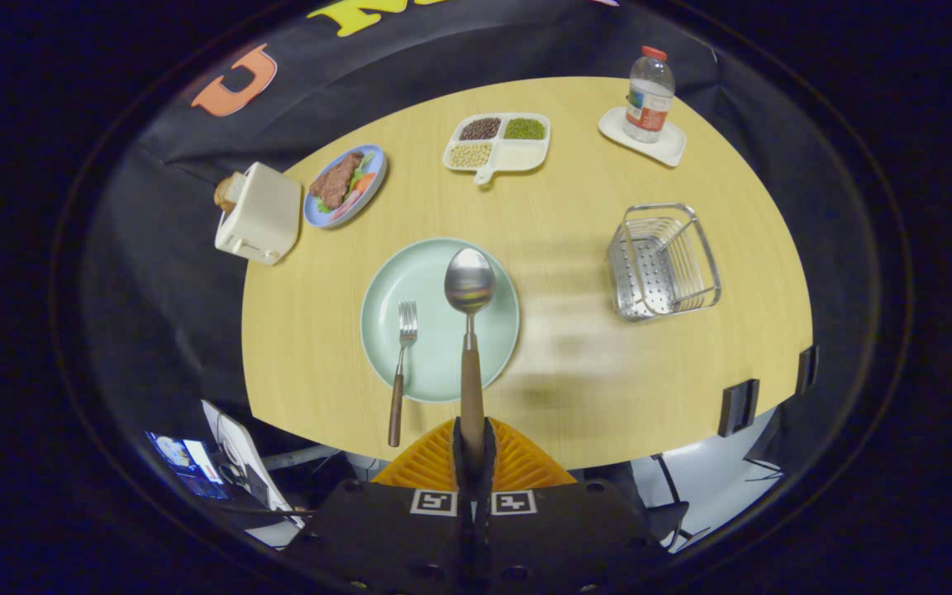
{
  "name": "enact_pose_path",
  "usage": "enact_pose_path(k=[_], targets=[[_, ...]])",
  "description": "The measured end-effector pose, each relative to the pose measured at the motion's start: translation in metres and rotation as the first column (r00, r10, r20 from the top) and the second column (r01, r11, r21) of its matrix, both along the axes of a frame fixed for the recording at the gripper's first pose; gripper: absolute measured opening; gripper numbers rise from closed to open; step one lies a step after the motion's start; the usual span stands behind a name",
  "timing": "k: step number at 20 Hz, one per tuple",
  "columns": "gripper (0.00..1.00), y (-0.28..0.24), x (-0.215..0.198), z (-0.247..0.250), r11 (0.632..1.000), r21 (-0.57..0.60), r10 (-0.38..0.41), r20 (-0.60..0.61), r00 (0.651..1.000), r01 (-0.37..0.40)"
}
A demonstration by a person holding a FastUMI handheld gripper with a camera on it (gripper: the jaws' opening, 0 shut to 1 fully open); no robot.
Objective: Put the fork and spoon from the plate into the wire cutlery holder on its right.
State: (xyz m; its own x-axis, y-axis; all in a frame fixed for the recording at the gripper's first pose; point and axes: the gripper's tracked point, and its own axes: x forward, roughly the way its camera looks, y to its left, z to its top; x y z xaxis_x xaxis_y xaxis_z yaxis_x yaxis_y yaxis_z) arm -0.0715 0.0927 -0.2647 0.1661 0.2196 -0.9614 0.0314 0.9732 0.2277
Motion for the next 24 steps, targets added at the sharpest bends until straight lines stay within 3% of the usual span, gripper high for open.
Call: enact_pose_path(k=[7, 13, 24], targets=[[0.0, -0.066, 0.012, 0.033, 0.998, -0.029, -0.053, -0.003, 0.999, 0.053], [0.0, -0.116, 0.005, 0.03, 0.99, -0.04, -0.14, -0.07, 0.988, 0.138], [0.02, -0.141, 0.015, -0.006, 0.973, -0.063, -0.229, -0.196, 0.954, 0.221]])
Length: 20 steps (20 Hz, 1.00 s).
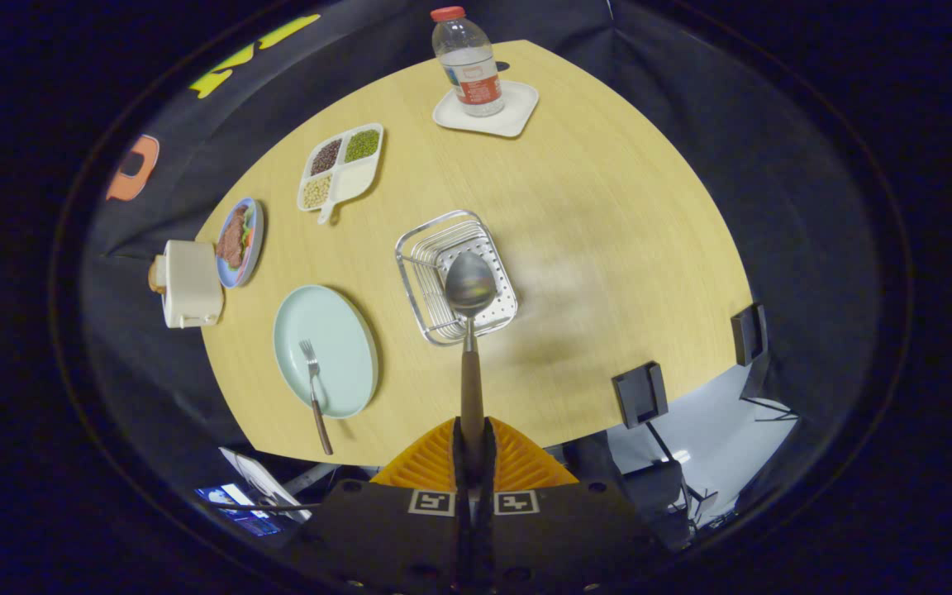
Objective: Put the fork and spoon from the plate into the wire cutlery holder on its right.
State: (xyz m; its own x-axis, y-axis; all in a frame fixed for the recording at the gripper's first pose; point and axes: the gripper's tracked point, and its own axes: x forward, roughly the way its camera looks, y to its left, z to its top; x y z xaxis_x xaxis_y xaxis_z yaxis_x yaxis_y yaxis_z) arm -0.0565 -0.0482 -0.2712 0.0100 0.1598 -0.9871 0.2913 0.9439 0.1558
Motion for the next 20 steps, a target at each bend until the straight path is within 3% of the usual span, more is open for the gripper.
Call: enact_pose_path(k=[5, 10, 12, 20], targets=[[0.14, -0.003, 0.009, -0.002, 0.999, -0.02, -0.03, 0.007, 1.0, 0.03], [0.82, 0.005, 0.001, 0.006, 0.999, -0.022, -0.023, 0.035, 0.999, 0.023], [0.94, 0.01, -0.006, 0.011, 0.999, -0.034, -0.012, 0.046, 0.999, 0.014], [0.97, 0.086, -0.043, 0.019, 0.994, 0.002, 0.106, 0.076, 0.992, -0.106]])
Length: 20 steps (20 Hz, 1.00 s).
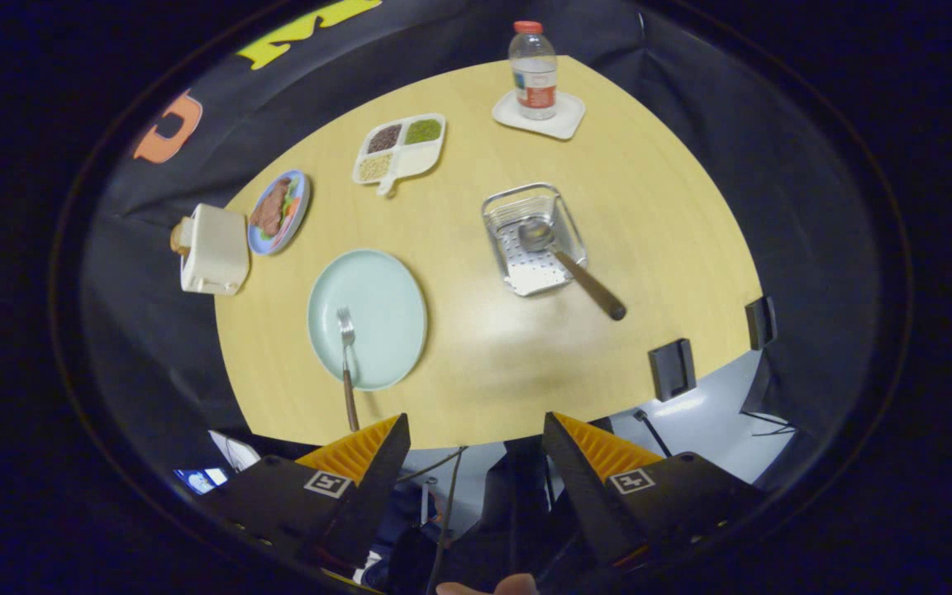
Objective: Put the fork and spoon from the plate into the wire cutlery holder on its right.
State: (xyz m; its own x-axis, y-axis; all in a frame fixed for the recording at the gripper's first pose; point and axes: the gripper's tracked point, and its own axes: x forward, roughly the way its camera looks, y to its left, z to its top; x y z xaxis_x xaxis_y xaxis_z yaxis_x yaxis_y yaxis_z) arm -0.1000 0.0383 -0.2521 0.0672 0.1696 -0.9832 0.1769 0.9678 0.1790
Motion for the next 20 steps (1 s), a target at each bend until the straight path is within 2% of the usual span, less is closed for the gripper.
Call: enact_pose_path(k=[3, 9, 20], targets=[[0.97, 0.042, -0.008, -0.011, 0.999, 0.007, 0.054, -0.007, 0.999, -0.054], [0.97, 0.13, -0.02, -0.048, 0.992, 0.046, 0.116, -0.03, 0.993, -0.115], [0.97, 0.188, -0.021, -0.123, 0.991, -0.007, 0.132, -0.061, 0.989, -0.133]])
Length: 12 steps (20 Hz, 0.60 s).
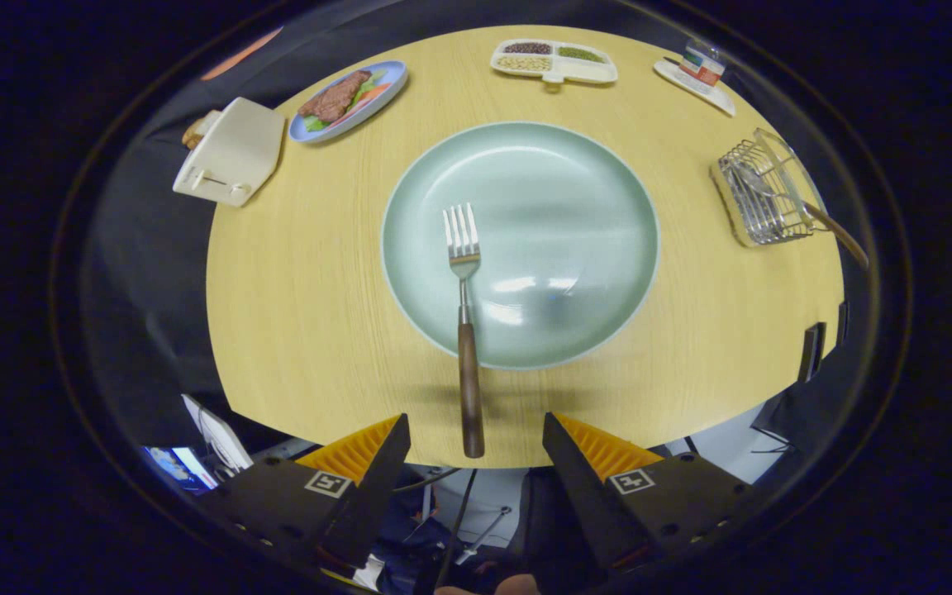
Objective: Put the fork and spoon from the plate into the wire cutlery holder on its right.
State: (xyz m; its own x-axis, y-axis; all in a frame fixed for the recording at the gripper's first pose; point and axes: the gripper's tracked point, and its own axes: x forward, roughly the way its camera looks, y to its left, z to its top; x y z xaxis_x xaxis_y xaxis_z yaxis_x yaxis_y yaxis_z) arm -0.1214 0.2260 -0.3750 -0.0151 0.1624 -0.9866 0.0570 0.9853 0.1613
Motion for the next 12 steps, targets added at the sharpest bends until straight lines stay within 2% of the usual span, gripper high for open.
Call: enact_pose_path(k=[3, 9, 11, 12], targets=[[0.94, 0.005, 0.003, -0.009, 1.0, 0.005, -0.002, 0.003, 1.0, 0.002], [0.53, 0.005, 0.01, -0.024, 1.0, -0.014, 0.023, 0.002, 1.0, -0.023], [0.51, 0.004, 0.008, -0.03, 0.999, -0.016, 0.041, -0.009, 0.999, -0.041], [0.39, 0.003, 0.009, -0.038, 0.999, -0.024, 0.034, -0.009, 0.999, -0.035]])
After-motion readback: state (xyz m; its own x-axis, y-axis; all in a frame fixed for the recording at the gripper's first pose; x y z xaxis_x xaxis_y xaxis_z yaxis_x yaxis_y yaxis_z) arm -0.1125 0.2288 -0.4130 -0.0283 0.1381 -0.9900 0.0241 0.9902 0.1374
